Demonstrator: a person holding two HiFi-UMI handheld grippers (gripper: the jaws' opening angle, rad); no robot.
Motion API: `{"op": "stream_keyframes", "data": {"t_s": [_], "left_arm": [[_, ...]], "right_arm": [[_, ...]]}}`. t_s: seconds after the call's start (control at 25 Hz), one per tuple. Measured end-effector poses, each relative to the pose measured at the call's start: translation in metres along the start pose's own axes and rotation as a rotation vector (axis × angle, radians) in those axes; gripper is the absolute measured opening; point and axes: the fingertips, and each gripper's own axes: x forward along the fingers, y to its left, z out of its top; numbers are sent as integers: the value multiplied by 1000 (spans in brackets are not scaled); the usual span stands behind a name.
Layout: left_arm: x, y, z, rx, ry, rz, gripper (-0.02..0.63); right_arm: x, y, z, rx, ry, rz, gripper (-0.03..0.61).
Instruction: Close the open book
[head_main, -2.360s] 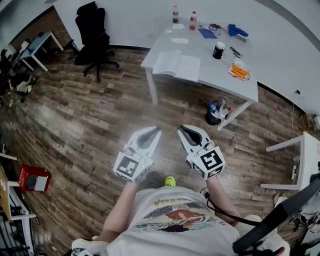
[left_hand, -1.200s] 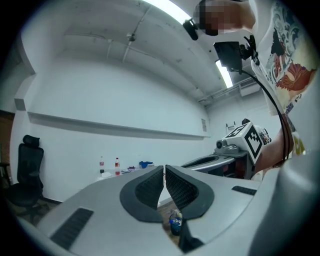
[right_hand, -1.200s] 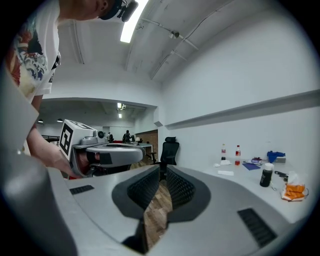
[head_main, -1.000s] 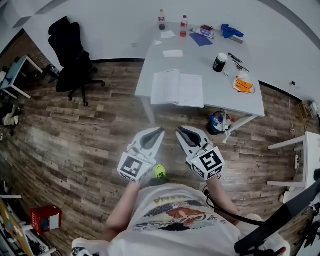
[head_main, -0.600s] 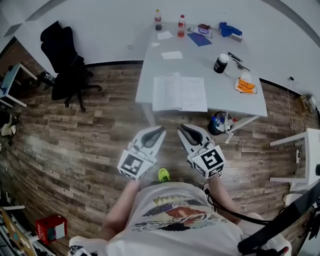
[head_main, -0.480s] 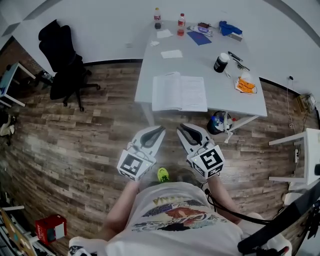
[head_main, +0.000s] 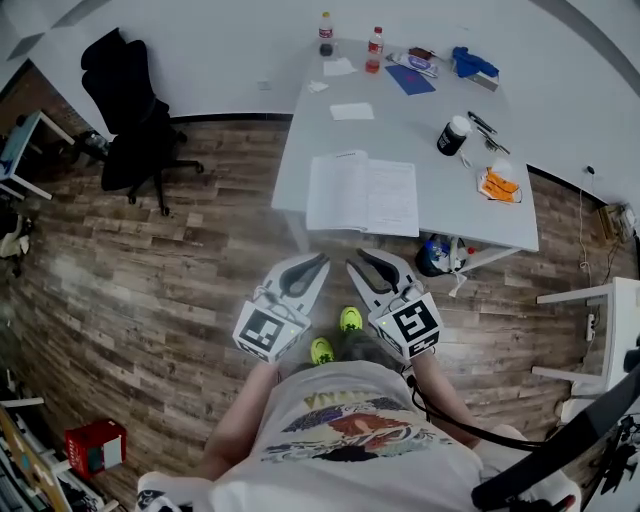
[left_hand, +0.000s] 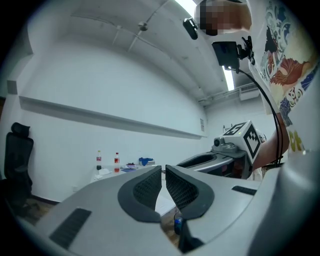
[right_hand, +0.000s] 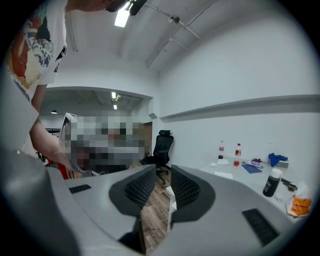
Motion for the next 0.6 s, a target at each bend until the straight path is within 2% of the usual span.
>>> {"op": "stream_keyframes", "data": {"t_s": [0.28,0.6], "left_arm": [[34,20,7,19,22,38,14],[74,40,-12,19,63,94,14]], "right_arm": [[19,-27,10,-9,-12,74,75],[37,-67,0,12,5,152,86]]}}
